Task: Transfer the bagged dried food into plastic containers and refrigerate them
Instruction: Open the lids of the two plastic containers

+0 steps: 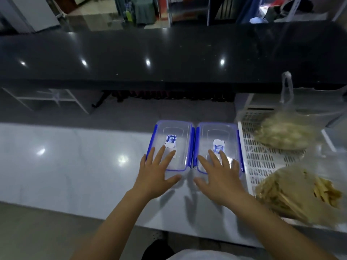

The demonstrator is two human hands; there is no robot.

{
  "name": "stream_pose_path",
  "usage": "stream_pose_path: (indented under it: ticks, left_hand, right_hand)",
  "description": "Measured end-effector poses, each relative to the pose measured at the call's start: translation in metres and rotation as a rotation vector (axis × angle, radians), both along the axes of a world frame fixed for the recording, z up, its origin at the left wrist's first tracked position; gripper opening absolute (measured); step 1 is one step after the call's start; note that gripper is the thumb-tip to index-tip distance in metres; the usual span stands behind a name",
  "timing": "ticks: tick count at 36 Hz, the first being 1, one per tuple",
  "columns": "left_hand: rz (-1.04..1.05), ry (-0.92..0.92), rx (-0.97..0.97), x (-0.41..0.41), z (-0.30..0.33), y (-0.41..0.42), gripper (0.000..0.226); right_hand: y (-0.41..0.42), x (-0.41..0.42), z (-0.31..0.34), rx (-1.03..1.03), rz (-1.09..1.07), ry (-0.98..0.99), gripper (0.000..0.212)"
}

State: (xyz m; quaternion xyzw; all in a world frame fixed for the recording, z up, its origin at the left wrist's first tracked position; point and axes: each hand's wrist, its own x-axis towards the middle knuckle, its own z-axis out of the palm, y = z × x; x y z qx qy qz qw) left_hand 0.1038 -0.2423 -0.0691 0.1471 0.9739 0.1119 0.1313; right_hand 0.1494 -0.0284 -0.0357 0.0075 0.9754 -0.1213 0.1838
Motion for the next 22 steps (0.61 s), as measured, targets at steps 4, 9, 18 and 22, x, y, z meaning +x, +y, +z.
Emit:
stream_pose_path:
  ticks: [4,9,18,22]
  left_hand:
    - [0.039,-0.013,0.23,-0.009,0.002,-0.015,0.081]
    - [0.263,-0.121,0.642,-0.046,0.013,-0.036,0.06]
    - [0.534,-0.559,1.0,-0.082,0.009,-0.058,0.063]
    - [0.515,-0.567,1.005,-0.08,0.008,-0.072,0.064]
  right_hand:
    - [-0.017,-0.005,0.0,0.003,-0.076,0.037,0.068]
    - [-0.048,-0.018,0.004,0.001,-0.106,0.025,0.067]
    - [-0.074,-0.021,-0.003,-0.029,-0.231,0.038,0.067]
    - [-0.085,-0.015,-0.005,-0.013,-0.231,0.046,0.066]
